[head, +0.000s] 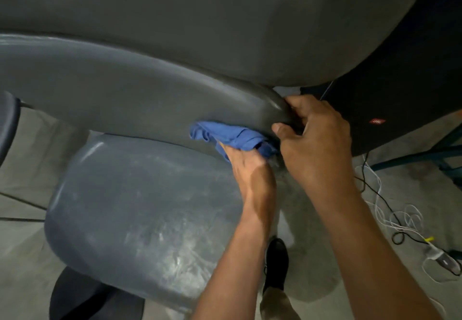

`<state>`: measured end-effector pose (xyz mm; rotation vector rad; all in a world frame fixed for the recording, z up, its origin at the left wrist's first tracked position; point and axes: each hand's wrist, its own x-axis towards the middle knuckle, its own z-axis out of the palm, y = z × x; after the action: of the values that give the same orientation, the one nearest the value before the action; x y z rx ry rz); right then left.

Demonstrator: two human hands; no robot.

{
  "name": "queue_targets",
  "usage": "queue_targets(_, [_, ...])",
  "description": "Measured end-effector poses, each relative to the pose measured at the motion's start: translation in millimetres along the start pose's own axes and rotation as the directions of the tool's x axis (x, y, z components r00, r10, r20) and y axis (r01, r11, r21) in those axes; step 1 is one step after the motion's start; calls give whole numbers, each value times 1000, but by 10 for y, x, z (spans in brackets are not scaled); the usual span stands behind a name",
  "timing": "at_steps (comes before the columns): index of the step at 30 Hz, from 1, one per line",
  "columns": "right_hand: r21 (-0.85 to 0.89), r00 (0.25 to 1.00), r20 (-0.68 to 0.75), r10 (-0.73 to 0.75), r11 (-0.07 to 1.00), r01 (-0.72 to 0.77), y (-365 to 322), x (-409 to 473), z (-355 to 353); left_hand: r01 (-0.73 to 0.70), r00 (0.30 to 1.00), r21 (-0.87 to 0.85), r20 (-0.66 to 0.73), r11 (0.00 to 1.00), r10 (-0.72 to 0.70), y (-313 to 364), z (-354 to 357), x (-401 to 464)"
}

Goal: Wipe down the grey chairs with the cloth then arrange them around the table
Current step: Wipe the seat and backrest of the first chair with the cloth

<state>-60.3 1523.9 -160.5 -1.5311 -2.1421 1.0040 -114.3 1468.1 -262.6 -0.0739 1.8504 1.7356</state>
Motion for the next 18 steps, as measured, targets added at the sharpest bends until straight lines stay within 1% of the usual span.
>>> queue_targets(1, [10, 1000, 0, -5, 1000, 5, 9, 9, -3, -129, 992, 58, 16, 990, 128, 96, 20, -84])
queue_targets(2, [13, 1000, 2, -9, 1000, 9, 15, 17, -9, -216, 976, 104, 13, 971, 216, 186, 26, -137])
queue_targets(3, [11, 1000, 9, -12, 1000, 11, 23, 21, -15, -248, 969, 123, 15, 961, 248, 254, 35, -174])
queue_targets(5, [8, 1000, 24, -20, 1000, 20, 45, 11, -21, -263, 960, 182, -44, 948, 275, 110, 42, -91])
queue_targets(6, [8, 999, 30, -29, 1000, 29, 53, 1, -27, -186, 976, 190, -76, 964, 203, 39, 48, -63])
queue_targets(7, [4, 999, 36, -40, 999, 40, 66, -4, -33, -66, 990, 144, -112, 987, 83, -74, 67, 4])
queue_targets(8, [-3, 998, 41, -53, 999, 54, 80, -12, -44, 25, 993, 85, -120, 996, -15, -164, 91, 23])
queue_targets(9, [-11, 996, 48, -69, 998, 70, 93, -18, -49, 89, 992, 25, -92, 996, -87, -275, 105, 57])
queue_targets(11, [5, 994, 55, -89, 996, 89, 123, -20, -56, 144, 989, 3, -40, 990, -143, -303, 144, 79])
queue_targets(13, [52, 993, 72, -97, 994, 94, 173, -49, -60, 172, 983, -25, -60, 985, -174, -163, 185, 69])
queue_targets(14, [89, 992, 81, -97, 992, 90, 191, -88, -59, 151, 986, -10, -74, 989, -151, -36, 201, 24])
queue_targets(15, [138, 992, 85, -91, 987, 79, 207, -141, -60, 99, 991, 15, -93, 995, -98, 123, 216, -31])
queue_targets(17, [234, 995, 62, -79, 970, 63, 214, -300, -66, -60, 991, 128, -108, 990, 74, 413, 235, -223])
queue_targets(18, [264, 996, 32, -88, 962, 76, 216, -403, -75, -124, 984, 158, -107, 980, 142, 519, 223, -327])
